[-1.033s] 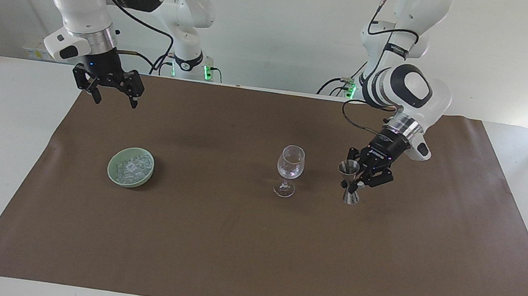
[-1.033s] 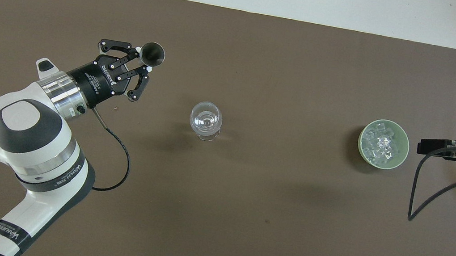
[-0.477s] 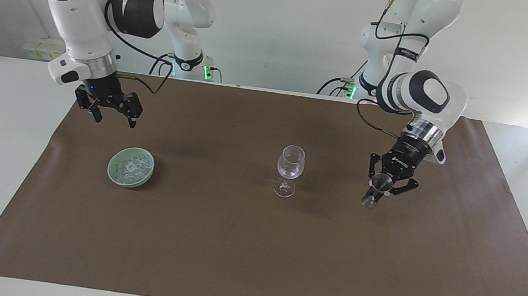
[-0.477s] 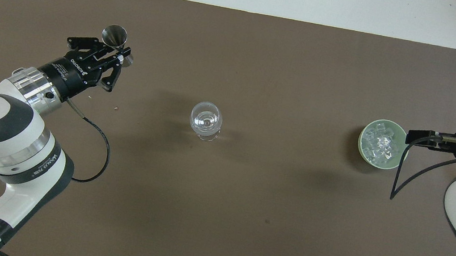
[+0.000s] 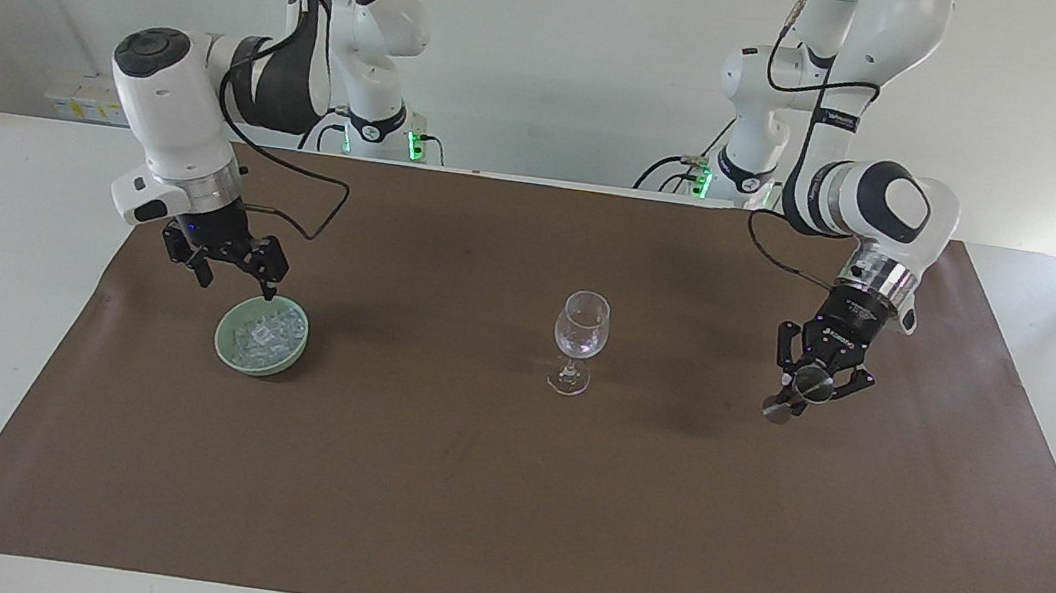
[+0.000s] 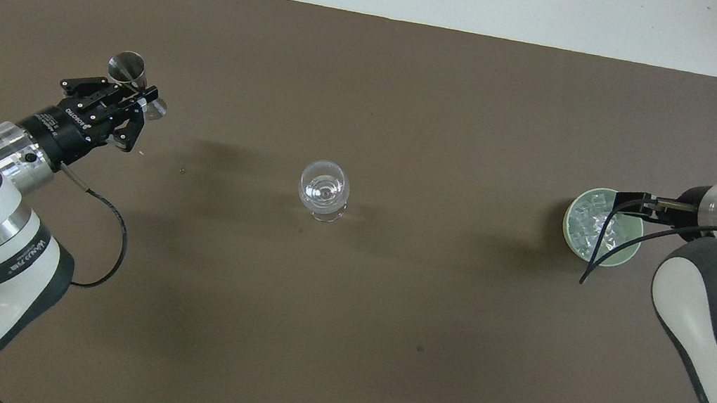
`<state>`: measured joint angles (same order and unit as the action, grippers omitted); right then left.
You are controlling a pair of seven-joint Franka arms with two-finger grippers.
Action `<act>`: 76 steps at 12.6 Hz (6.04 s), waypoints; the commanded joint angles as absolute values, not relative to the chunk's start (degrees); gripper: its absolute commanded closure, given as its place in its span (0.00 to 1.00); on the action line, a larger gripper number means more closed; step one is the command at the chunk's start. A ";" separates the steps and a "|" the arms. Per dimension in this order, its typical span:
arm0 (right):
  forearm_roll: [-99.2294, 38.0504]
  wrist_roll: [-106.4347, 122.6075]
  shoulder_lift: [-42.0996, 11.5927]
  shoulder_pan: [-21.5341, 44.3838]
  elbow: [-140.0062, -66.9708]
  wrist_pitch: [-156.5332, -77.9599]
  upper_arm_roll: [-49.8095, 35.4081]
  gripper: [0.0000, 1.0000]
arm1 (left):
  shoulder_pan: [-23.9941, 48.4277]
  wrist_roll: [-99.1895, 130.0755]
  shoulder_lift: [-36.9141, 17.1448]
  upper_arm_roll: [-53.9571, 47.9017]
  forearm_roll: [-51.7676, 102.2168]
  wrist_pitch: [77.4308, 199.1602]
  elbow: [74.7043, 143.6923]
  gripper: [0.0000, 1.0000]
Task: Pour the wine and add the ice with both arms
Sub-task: 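Lower the jigger with the left gripper while the right gripper reaches the ice cup, then grasp the green ice cup rim with the right gripper and lift it, then carry the ice cup over the glass while the left gripper releases the jigger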
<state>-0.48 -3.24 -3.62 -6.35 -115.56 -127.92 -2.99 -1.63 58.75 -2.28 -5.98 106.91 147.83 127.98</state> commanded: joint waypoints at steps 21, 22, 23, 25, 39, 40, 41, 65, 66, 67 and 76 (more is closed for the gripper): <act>-0.79 -6.07 -7.03 -6.85 -123.84 -139.12 -3.25 0.36 | -21.89 37.36 -11.43 -6.50 93.96 117.51 135.78 1.00; -0.79 -6.15 -7.03 -6.86 -123.92 -139.57 -3.25 0.36 | -21.62 36.57 -11.34 -6.50 94.04 117.07 135.96 1.00; -0.79 -6.24 -7.03 -6.86 -124.10 -139.66 -3.25 0.36 | -21.36 35.43 -11.42 -6.50 94.13 116.90 135.97 1.00; -0.79 -6.24 -7.12 -6.86 -124.28 -141.06 -3.25 0.37 | -21.09 33.41 -11.43 -6.59 94.13 116.89 135.97 1.00; -0.88 -6.68 -6.68 -5.11 -122.79 -143.36 -4.13 1.00 | -21.09 33.13 -13.97 -6.59 95.45 117.16 134.21 0.90; -1.49 -6.85 -6.51 -3.44 -121.91 -143.26 -4.13 1.00 | -21.09 33.22 -13.97 -6.59 95.45 117.16 134.21 0.88; -1.67 -7.03 -5.81 -2.64 -121.30 -142.74 -4.13 1.00 | -21.09 33.14 -13.97 -6.59 95.45 117.25 134.21 0.84; -11.25 -41.91 -8.43 25.31 -98.09 -129.54 -7.47 1.00 | -24.43 25.67 -14.07 -3.87 58.66 117.60 123.58 0.00; -11.25 -42.10 -9.48 25.40 -98.09 -130.77 -7.47 1.00 | -24.43 24.88 -13.54 -3.78 54.53 117.42 122.36 0.00; -11.25 -42.27 -9.58 25.49 -98.17 -131.22 -7.47 1.00 | -24.43 24.53 -13.01 -3.78 51.71 117.33 121.39 0.00; -13.45 -42.45 -12.38 26.72 -98.79 -134.03 -7.56 1.00 | -20.49 17.86 -8.09 -4.13 30.08 117.86 111.19 0.00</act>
<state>-12.31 -41.56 -10.70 26.65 -98.99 -131.89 -7.50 -22.23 20.08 -9.08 -4.75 33.52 118.31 112.67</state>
